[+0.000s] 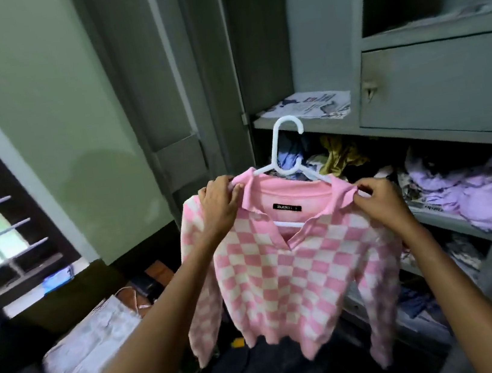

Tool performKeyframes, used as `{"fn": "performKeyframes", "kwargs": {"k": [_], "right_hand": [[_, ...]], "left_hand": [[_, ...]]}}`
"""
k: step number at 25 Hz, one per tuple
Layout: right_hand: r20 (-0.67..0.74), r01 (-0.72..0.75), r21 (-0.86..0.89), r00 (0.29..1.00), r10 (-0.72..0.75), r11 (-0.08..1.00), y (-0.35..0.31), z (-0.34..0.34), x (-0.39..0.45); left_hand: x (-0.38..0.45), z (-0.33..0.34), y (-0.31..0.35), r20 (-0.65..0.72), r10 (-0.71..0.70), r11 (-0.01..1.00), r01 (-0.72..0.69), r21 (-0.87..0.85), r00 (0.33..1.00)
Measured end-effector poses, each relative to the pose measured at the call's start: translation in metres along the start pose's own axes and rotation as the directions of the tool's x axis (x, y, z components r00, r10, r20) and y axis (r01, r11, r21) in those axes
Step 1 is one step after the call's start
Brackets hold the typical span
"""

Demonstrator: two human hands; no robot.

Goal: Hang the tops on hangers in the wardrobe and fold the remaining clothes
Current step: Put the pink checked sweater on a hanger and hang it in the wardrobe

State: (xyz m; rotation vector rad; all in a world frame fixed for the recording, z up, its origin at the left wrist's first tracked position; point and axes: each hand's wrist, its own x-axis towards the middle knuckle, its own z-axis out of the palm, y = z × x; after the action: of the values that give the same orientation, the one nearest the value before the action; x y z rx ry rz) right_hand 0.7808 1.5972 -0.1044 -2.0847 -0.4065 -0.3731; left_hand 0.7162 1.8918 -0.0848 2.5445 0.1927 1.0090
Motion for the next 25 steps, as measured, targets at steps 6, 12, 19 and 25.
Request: {"fn": "performKeyframes", "kwargs": {"k": [6,12,19,25], "right_hand": [[-0.128,-0.122,-0.198,0.987,0.097,0.973,0.025,-0.032,0.043],[-0.389,-0.271,-0.252,0.907,0.159,0.929,0.019,-0.07,0.06],[-0.651,-0.462,-0.333,0.743,0.155,0.822,-0.021,-0.1,0.068],[-0.766,-0.565,-0.549,0.635,-0.1,0.615,-0.092,-0.112,0.076]], "left_hand": [[0.09,0.083,0.013,0.066,0.161,0.98,-0.152,-0.128,0.985],[0.18,0.161,0.057,0.108,0.39,0.875,-0.332,-0.353,0.914],[0.256,0.212,0.126,0.02,0.577,0.657,-0.45,-0.605,0.816],[0.292,0.217,0.187,-0.06,0.631,0.477,-0.448,-0.756,0.773]]}}
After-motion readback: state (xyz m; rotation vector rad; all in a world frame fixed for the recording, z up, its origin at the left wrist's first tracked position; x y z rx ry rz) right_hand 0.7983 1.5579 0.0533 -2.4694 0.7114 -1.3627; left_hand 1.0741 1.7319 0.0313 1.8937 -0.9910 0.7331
